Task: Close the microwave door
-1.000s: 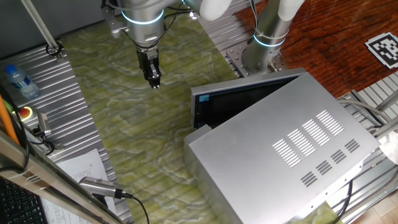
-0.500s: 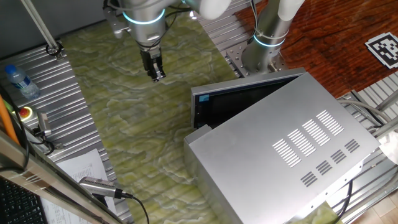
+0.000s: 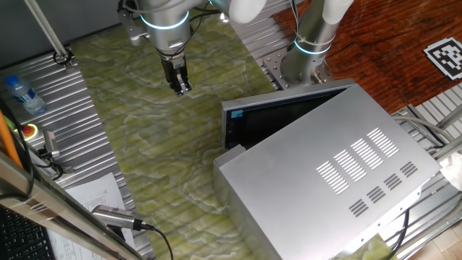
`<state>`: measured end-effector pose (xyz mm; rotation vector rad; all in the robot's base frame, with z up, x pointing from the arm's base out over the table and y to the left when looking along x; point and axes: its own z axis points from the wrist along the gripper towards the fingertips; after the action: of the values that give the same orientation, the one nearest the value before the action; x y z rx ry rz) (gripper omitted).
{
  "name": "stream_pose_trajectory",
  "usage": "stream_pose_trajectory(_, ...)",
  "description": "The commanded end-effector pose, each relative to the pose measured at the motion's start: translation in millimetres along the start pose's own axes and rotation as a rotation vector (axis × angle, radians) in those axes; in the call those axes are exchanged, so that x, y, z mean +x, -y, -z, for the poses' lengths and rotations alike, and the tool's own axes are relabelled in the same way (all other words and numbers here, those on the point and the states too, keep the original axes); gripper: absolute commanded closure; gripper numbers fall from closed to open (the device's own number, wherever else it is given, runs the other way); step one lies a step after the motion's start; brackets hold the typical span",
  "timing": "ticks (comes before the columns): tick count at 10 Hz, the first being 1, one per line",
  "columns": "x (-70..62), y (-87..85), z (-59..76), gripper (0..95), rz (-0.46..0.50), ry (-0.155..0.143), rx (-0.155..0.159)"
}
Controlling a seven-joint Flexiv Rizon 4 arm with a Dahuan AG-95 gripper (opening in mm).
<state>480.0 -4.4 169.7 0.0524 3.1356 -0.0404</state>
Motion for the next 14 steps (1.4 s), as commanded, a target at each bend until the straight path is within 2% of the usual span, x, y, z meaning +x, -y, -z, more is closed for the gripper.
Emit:
stream_pose_trajectory(1,-1.2,-0.3,-0.9,95.0,0.000,-0.001,0.000)
stream_pose_trajectory(13,-1.2,-0.3,-0.9,95.0,0.000,-0.001,0.000)
stream_pose_trajectory(14,13.0,-8.3,7.3,95.0,0.150,-0.044,0.053)
